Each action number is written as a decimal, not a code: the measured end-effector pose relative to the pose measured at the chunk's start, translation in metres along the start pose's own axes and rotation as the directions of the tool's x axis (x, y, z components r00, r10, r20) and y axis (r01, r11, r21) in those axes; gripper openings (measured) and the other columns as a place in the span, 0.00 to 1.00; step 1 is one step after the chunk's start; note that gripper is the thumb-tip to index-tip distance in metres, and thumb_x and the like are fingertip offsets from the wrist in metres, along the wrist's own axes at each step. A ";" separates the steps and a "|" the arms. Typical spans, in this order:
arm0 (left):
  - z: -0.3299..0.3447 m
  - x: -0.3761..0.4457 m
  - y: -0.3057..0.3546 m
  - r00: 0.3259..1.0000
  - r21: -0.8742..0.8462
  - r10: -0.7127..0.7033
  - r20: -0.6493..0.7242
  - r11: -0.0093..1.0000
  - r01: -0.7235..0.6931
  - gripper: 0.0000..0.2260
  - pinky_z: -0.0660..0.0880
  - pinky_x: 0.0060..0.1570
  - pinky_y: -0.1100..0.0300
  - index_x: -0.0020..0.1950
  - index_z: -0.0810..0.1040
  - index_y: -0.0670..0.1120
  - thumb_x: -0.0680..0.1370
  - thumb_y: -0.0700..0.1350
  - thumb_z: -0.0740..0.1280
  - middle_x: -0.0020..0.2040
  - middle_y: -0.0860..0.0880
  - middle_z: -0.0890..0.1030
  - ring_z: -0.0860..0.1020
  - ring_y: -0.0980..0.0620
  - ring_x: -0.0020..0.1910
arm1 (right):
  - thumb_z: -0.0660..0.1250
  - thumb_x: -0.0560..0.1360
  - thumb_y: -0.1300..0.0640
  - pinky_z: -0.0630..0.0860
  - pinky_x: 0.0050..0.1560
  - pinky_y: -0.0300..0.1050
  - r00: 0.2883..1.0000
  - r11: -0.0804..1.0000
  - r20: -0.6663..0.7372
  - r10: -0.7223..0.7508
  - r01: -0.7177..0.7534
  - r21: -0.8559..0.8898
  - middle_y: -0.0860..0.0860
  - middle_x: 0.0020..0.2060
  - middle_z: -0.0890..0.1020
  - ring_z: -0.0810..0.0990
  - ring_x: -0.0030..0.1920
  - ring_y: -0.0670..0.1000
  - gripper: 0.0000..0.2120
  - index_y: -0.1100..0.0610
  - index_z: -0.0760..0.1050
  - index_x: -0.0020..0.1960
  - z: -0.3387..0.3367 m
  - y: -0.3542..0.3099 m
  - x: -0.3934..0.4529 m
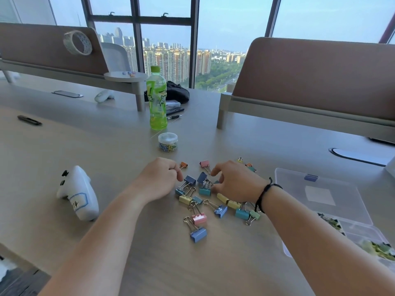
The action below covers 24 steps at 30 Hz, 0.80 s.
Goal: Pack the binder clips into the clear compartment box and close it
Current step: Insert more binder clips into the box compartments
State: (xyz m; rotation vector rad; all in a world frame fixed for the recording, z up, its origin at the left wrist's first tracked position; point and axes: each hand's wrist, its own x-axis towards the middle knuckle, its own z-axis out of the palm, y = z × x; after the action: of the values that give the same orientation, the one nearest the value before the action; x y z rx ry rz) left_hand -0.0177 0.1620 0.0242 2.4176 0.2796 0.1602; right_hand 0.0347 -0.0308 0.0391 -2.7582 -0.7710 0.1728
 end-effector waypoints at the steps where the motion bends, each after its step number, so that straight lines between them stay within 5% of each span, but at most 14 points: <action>1: 0.000 0.000 0.000 1.000 -0.005 -0.009 0.015 1.000 0.009 0.16 0.68 0.38 0.63 0.37 0.81 0.51 0.76 0.36 0.58 0.41 0.55 0.78 0.75 0.55 0.44 | 0.69 0.77 0.52 0.73 0.51 0.40 1.000 1.000 0.005 0.001 -0.001 -0.004 0.49 0.55 0.81 0.77 0.53 0.49 0.14 0.53 0.78 0.62 -0.001 0.000 0.000; 7: -0.003 -0.005 -0.001 0.997 0.084 0.012 0.080 0.996 -0.018 0.04 0.70 0.38 0.63 0.43 0.82 0.52 0.74 0.47 0.67 0.44 0.55 0.80 0.76 0.59 0.44 | 0.72 0.74 0.51 0.70 0.35 0.34 0.999 1.000 -0.047 -0.003 0.004 0.014 0.48 0.44 0.81 0.78 0.44 0.48 0.09 0.55 0.83 0.49 -0.004 0.001 -0.002; 11: -0.006 -0.006 -0.005 0.991 0.137 0.012 0.131 0.990 -0.030 0.04 0.72 0.44 0.63 0.43 0.82 0.55 0.70 0.50 0.73 0.49 0.56 0.79 0.76 0.59 0.46 | 0.76 0.71 0.50 0.76 0.41 0.38 0.995 0.998 -0.098 0.017 -0.010 0.067 0.47 0.40 0.81 0.80 0.42 0.48 0.09 0.55 0.80 0.43 -0.003 0.007 -0.002; 18: -0.005 -0.006 -0.007 0.991 0.163 0.011 0.132 0.986 -0.033 0.06 0.76 0.49 0.59 0.40 0.82 0.58 0.67 0.56 0.75 0.50 0.57 0.78 0.77 0.56 0.49 | 0.79 0.67 0.49 0.71 0.33 0.32 0.941 0.952 -0.326 0.097 0.008 0.306 0.46 0.34 0.79 0.77 0.33 0.43 0.12 0.54 0.81 0.45 -0.015 0.006 -0.003; 24: -0.003 -0.009 -0.003 0.992 0.217 0.041 0.116 0.974 -0.065 0.05 0.72 0.47 0.61 0.41 0.81 0.56 0.70 0.55 0.74 0.49 0.58 0.75 0.75 0.57 0.48 | 0.75 0.72 0.53 0.78 0.39 0.35 0.965 0.957 -0.261 -0.030 0.103 0.270 0.44 0.35 0.81 0.79 0.36 0.43 0.06 0.53 0.84 0.48 -0.016 -0.005 -0.012</action>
State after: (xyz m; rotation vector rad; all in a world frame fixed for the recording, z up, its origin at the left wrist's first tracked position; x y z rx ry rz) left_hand -0.0272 0.1637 0.0240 2.6451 0.1908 0.0190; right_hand 0.0246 -0.0366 0.0565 -2.4202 -0.7085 -0.0799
